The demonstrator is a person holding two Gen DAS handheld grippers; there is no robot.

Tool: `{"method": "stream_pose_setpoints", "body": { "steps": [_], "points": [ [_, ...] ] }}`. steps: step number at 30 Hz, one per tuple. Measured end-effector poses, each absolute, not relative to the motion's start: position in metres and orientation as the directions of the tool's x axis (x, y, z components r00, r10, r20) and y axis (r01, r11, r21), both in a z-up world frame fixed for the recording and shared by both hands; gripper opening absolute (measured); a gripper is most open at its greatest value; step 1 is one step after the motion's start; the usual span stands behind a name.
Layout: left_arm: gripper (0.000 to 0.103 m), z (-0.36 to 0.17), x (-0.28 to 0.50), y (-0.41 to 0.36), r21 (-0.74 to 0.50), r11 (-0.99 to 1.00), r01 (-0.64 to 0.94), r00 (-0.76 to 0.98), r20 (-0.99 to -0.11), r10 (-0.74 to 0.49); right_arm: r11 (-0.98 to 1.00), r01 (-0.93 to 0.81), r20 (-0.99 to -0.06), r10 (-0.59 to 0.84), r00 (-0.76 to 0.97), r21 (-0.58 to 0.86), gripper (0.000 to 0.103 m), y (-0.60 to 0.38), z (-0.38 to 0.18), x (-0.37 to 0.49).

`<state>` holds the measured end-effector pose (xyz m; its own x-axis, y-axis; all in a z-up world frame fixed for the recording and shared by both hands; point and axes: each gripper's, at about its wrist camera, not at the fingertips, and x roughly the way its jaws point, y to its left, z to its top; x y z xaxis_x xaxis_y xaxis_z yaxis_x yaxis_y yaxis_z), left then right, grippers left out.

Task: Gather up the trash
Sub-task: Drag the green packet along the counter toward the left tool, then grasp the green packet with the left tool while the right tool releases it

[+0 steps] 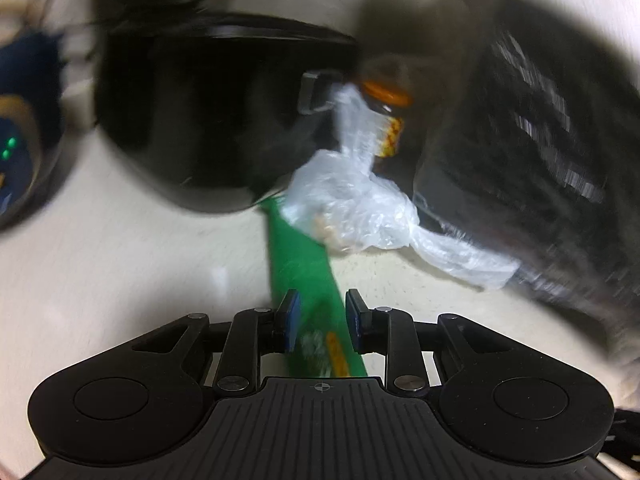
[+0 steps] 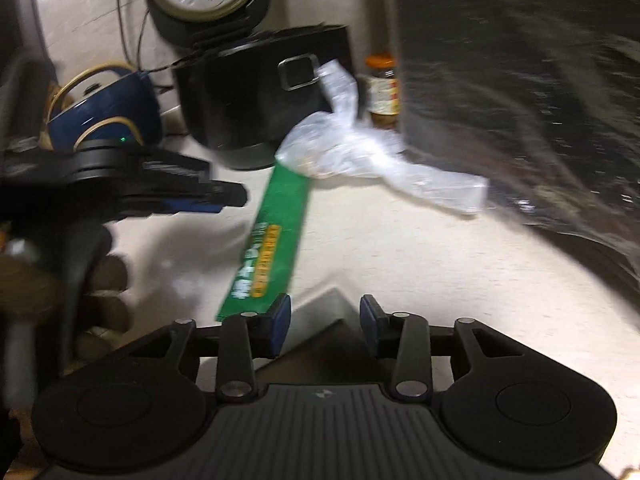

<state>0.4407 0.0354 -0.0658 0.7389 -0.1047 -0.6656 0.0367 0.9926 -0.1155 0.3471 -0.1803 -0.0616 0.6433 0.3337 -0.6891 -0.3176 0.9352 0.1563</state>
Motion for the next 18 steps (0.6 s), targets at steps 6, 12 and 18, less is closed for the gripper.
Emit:
{"method": "stream_pose_setpoints", "body": {
  "steps": [6, 12, 18],
  "points": [
    [0.035, -0.099, 0.448, 0.001, 0.251, 0.962, 0.107, 0.719, -0.688, 0.099, 0.955, -0.262, -0.697, 0.280, 0.660, 0.136, 0.041, -0.207, -0.065, 0.335],
    [0.035, -0.097, 0.450, 0.029, 0.131, 0.989, 0.062, 0.690, -0.722, 0.052, 0.975, -0.173, -0.709, 0.222, 0.669, 0.142, 0.044, -0.230, -0.075, 0.332],
    [0.035, -0.097, 0.448, 0.034, 0.072, 0.994, 0.081, 0.682, -0.731, -0.003, 0.980, -0.118, -0.713, 0.198, 0.672, 0.160, 0.046, -0.243, -0.078, 0.333]
  ]
}}
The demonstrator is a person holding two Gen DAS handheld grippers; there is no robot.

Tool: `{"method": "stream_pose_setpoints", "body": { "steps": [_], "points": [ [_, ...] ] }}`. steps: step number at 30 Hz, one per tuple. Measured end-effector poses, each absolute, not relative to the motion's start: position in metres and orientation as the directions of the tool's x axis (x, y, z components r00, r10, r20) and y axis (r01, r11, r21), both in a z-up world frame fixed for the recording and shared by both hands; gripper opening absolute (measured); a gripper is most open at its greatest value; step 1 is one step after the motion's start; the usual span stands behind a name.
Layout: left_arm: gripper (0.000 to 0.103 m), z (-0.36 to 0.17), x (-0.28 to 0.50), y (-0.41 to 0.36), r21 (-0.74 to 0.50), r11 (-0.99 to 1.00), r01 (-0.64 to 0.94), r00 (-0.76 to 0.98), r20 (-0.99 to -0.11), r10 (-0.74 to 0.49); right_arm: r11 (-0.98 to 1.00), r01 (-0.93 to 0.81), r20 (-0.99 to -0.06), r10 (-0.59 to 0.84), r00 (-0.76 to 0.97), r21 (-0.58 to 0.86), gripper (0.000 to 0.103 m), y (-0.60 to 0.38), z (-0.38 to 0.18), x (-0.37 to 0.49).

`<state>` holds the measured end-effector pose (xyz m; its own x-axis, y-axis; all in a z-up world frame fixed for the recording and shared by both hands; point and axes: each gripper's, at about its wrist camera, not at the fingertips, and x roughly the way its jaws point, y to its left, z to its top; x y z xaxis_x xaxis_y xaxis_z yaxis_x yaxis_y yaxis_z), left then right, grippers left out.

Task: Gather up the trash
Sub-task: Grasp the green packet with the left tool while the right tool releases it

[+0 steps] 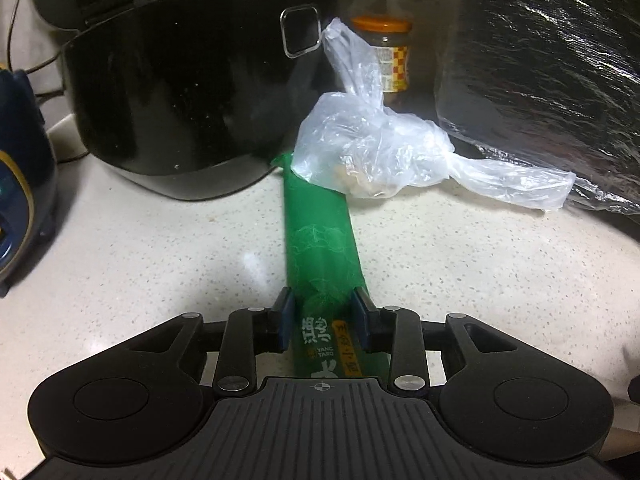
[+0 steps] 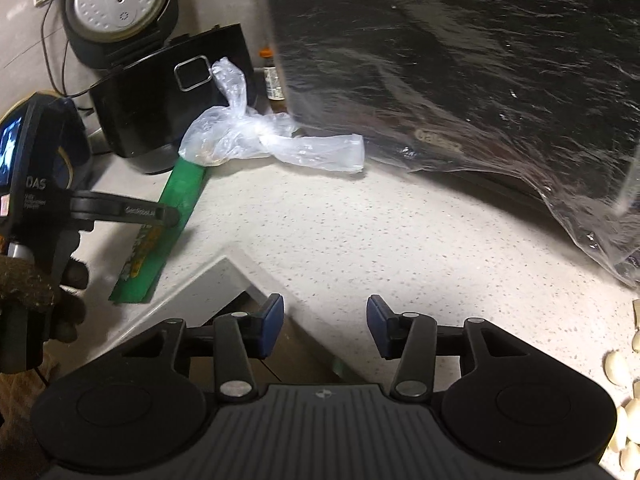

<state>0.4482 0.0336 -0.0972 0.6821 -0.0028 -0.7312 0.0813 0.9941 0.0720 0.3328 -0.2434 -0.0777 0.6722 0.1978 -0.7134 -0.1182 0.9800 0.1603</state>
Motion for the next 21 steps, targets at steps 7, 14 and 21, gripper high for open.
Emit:
{"method": "stream_pose_setpoints", "body": {
  "steps": [7, 14, 21],
  "points": [
    [0.021, -0.095, 0.429, 0.046, -0.071, 0.992, 0.104, 0.671, -0.731, -0.122, 0.982, -0.135, -0.707, 0.189, 0.681, 0.133, 0.049, -0.237, -0.074, 0.336],
    [0.018, -0.091, 0.376, 0.072, -0.107, 0.990, 0.091, 0.674, -0.725, -0.141, 0.981, -0.194, -0.633, 0.165, 0.756, 0.023, 0.059, -0.213, -0.056, 0.362],
    [0.017, -0.084, 0.348, 0.078, -0.119, 0.986, 0.115, 0.669, -0.724, -0.166, 0.927, -0.370, -0.609, 0.330, 0.721, 0.064, 0.067, -0.157, -0.041, 0.445]
  ]
}}
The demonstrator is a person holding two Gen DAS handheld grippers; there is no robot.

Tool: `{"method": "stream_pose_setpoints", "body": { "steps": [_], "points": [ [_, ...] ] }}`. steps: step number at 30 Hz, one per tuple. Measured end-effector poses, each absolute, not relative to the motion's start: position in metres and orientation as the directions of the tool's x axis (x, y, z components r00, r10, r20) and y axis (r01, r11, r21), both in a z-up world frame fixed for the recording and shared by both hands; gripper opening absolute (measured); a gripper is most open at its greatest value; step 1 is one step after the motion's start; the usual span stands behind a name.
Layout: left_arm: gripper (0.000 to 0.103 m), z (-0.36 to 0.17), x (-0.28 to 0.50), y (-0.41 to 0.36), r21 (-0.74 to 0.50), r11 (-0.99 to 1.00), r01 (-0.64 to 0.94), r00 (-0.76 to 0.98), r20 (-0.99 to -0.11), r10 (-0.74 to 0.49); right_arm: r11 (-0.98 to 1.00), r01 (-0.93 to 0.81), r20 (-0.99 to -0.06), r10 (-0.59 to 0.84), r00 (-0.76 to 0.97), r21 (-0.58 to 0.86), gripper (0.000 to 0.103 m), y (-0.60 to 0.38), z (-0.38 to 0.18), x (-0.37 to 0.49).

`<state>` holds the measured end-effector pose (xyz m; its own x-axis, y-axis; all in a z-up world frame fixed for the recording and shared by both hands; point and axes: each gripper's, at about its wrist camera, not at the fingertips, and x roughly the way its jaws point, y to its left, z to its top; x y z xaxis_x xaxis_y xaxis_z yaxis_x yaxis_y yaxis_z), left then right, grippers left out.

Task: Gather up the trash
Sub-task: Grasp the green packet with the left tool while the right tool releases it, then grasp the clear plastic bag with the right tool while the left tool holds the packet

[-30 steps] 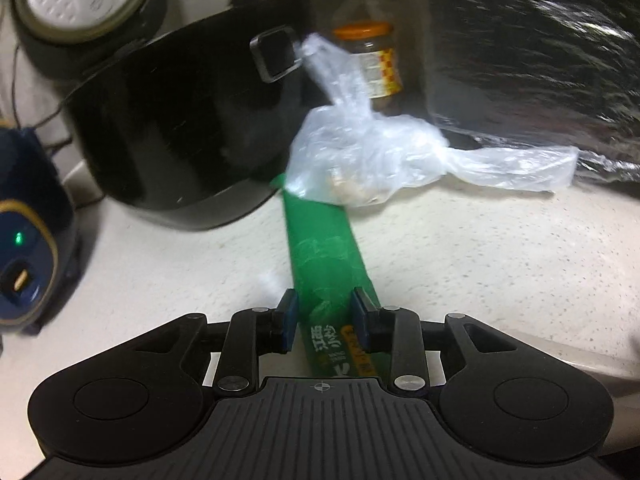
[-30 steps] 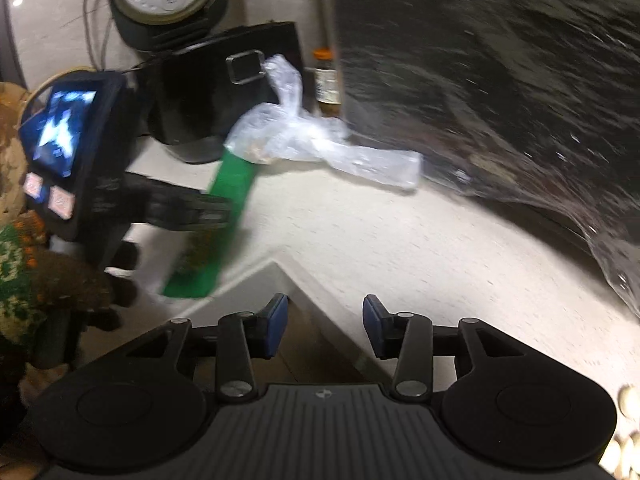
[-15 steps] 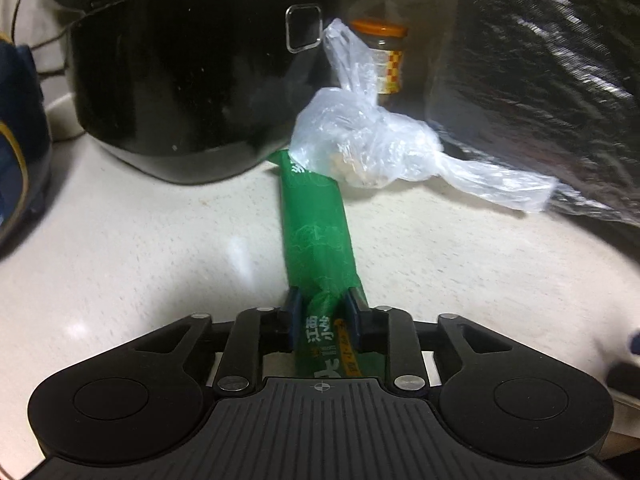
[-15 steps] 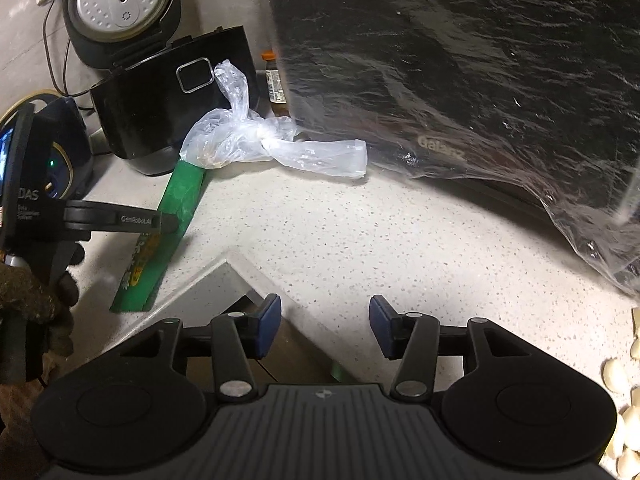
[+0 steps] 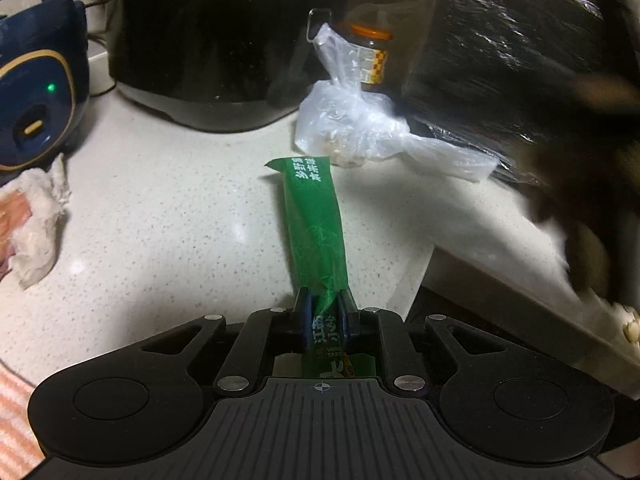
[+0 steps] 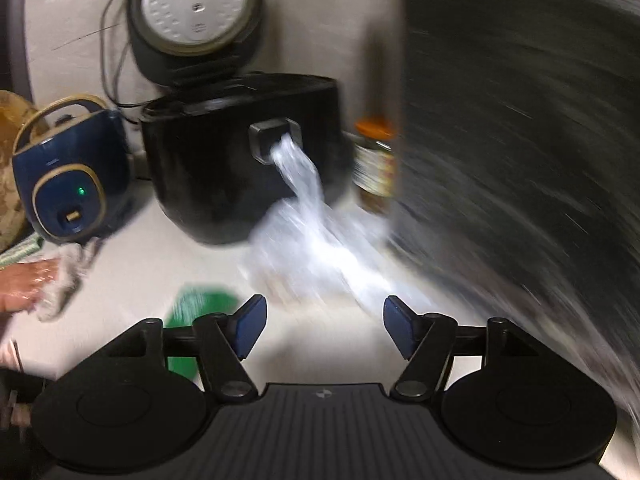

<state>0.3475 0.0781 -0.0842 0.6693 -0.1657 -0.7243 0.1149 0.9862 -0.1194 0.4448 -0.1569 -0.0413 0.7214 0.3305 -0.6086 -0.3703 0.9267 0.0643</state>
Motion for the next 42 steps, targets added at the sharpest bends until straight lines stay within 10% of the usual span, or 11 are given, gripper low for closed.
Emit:
{"method": "stream_pose_setpoints", "body": {
  "steps": [7, 12, 26, 31, 35, 42],
  "points": [
    [0.018, -0.087, 0.351, 0.085, -0.142, 0.984, 0.103, 0.654, -0.736, -0.175, 0.927, -0.375, -0.711, 0.268, 0.650, 0.007, 0.068, -0.095, -0.077, 0.542],
    [0.017, -0.090, 0.358, 0.087, -0.192, 0.975, 0.112, 0.657, -0.722, -0.218, 0.927, -0.362, -0.748, 0.305, 0.589, 0.093, 0.007, -0.119, -0.087, 0.536],
    [0.015, -0.077, 0.381, 0.032, -0.202, 0.943, 0.265, 0.658, -0.677, -0.330, 0.996, -0.053, -0.647, 0.083, 0.758, 0.066, 0.005, -0.275, -0.042, 0.378],
    [0.015, -0.076, 0.389, 0.025, -0.164, 0.955, 0.245, 0.683, -0.670, -0.291, 0.997, -0.023, -0.669, 0.068, 0.740, 0.076, 0.010, -0.300, -0.059, 0.360],
    [0.015, -0.075, 0.397, 0.029, -0.114, 0.972, 0.207, 0.704, -0.672, -0.229, 0.996, 0.000, -0.641, 0.059, 0.765, 0.091, 0.067, -0.308, -0.057, 0.349],
    [0.016, -0.082, 0.406, 0.036, -0.069, 0.986, 0.152, 0.687, -0.710, -0.156, 0.996, -0.007, -0.641, 0.065, 0.765, 0.093, 0.069, -0.303, -0.066, 0.379]
  ]
}}
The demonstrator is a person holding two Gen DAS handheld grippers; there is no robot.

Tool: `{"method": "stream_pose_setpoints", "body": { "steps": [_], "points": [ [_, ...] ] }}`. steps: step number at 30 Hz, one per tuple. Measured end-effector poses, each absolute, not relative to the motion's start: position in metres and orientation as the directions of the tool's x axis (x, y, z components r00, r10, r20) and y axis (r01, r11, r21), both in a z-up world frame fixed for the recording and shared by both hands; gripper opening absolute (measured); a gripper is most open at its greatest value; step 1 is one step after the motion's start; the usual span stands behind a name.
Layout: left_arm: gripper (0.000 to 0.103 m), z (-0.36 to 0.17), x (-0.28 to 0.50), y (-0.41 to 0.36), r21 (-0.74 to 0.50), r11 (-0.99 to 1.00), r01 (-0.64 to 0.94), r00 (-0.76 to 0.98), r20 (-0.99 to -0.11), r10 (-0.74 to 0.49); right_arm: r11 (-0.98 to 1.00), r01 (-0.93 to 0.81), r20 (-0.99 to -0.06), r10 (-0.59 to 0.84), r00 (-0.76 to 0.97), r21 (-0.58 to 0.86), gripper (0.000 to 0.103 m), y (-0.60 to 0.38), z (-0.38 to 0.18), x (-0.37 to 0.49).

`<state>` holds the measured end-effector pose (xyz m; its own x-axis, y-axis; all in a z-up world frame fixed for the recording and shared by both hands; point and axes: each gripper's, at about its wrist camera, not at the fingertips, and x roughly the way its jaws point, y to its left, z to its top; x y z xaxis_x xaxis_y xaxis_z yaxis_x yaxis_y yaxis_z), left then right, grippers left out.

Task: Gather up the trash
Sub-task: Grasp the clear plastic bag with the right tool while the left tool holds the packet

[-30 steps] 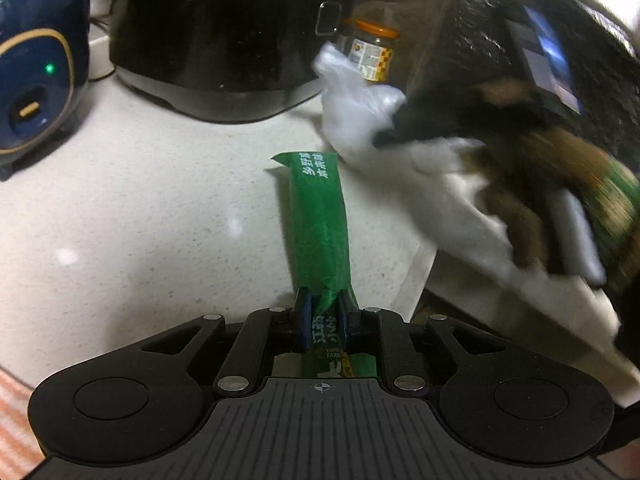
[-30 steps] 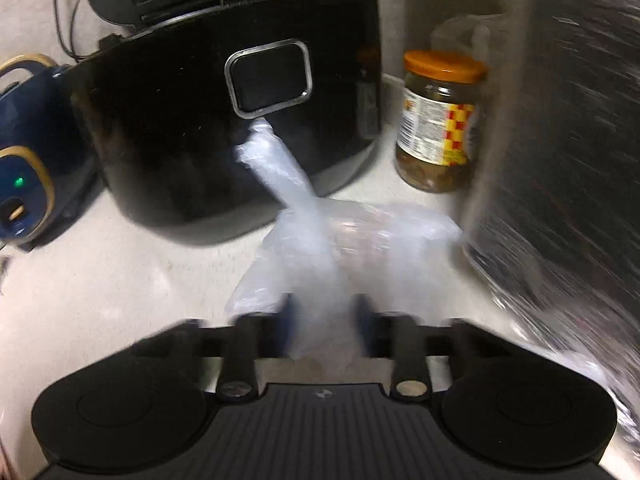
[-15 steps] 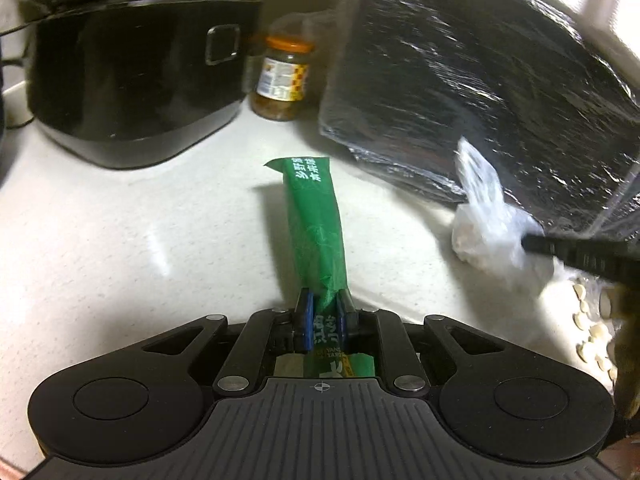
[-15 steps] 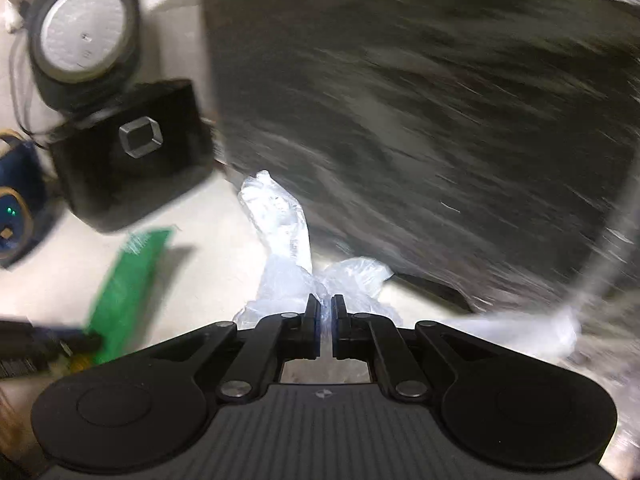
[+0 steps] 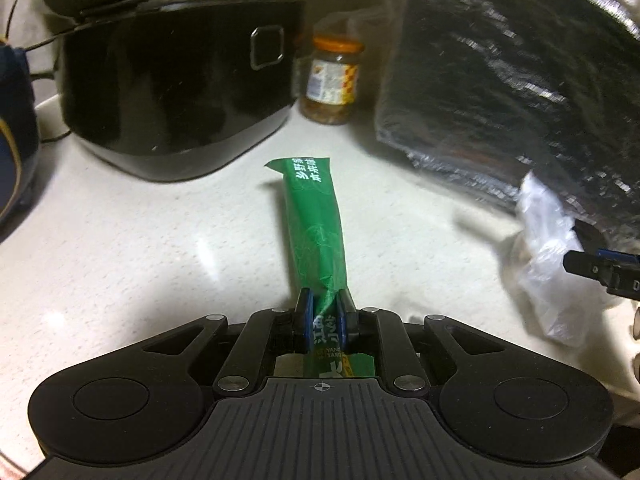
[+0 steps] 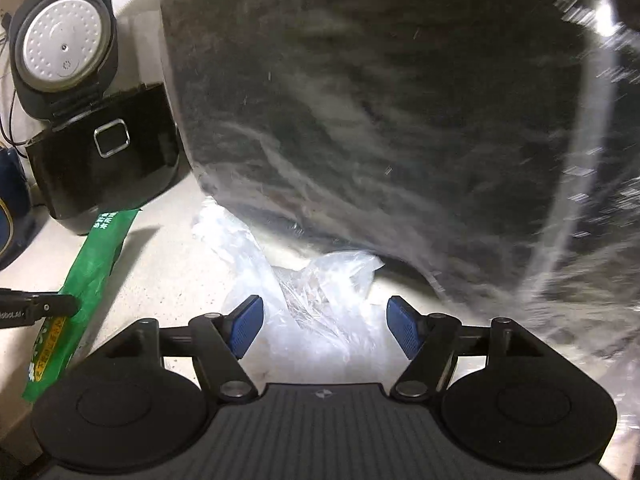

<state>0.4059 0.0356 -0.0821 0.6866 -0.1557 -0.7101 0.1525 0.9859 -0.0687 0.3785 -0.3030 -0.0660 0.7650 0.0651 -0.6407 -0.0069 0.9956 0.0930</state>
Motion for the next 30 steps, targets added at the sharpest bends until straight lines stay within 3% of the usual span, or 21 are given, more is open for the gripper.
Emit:
{"method": "stream_pose_setpoints", "body": {
  "steps": [4, 13, 22, 28, 30],
  "points": [
    [0.018, -0.090, 0.405, 0.038, -0.046, 0.989, 0.138, 0.668, -0.733, -0.128, 0.995, 0.008, -0.681, 0.063, 0.730, 0.100, 0.069, -0.297, -0.085, 0.394],
    [0.026, -0.095, 0.405, 0.029, 0.037, 0.987, 0.159, 0.662, -0.745, -0.079, 0.988, 0.015, -0.707, 0.101, 0.700, 0.156, 0.082, -0.288, -0.103, 0.403],
    [0.040, -0.100, 0.410, 0.031, 0.011, 0.988, 0.155, 0.653, -0.751, -0.094, 0.967, 0.037, -0.682, 0.151, 0.716, 0.253, 0.102, -0.293, -0.105, 0.395],
    [0.041, -0.100, 0.411, 0.031, 0.015, 0.987, 0.162, 0.652, -0.753, -0.095, 0.989, -0.030, -0.702, 0.123, 0.702, 0.143, 0.102, -0.273, -0.109, 0.399],
    [0.041, -0.098, 0.414, 0.035, -0.011, 0.987, 0.162, 0.639, -0.760, -0.114, 0.993, -0.017, -0.699, 0.095, 0.709, 0.118, 0.093, -0.268, -0.109, 0.397]
  ]
}}
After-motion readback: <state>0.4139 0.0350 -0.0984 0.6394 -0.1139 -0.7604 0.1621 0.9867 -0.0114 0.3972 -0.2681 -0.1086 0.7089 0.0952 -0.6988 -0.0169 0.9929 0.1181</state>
